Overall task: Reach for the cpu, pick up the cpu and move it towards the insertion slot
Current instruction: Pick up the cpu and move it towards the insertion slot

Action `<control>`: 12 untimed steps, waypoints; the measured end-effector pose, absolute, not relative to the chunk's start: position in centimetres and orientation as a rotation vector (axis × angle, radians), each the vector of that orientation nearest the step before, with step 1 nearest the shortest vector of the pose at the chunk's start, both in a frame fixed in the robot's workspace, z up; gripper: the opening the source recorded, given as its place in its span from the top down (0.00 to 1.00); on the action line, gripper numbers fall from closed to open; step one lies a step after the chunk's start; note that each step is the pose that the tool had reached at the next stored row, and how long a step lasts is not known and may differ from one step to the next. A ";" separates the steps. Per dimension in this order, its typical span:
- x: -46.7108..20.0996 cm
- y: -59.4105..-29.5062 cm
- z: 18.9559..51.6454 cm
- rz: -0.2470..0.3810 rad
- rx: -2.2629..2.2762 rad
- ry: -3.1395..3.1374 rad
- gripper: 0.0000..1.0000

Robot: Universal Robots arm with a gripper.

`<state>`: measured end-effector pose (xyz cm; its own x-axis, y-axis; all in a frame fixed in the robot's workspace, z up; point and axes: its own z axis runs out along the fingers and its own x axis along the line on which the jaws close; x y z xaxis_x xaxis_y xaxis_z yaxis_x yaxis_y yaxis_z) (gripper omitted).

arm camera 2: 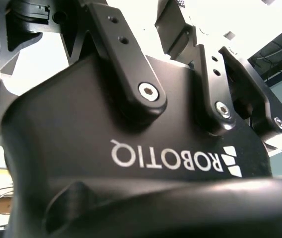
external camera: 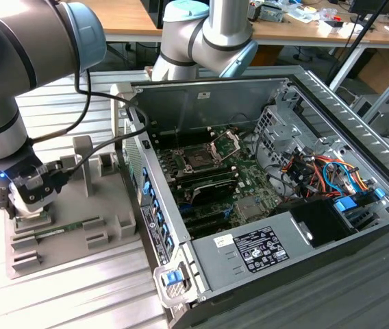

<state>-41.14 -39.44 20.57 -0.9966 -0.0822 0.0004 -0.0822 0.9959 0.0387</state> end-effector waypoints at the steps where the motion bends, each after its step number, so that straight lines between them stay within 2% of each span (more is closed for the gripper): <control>1: -41.1 -39.4 20.6 -0.061 0.129 -3.136 0.45; 12: -41.1 -39.4 20.9 -0.061 0.129 -3.136 0.45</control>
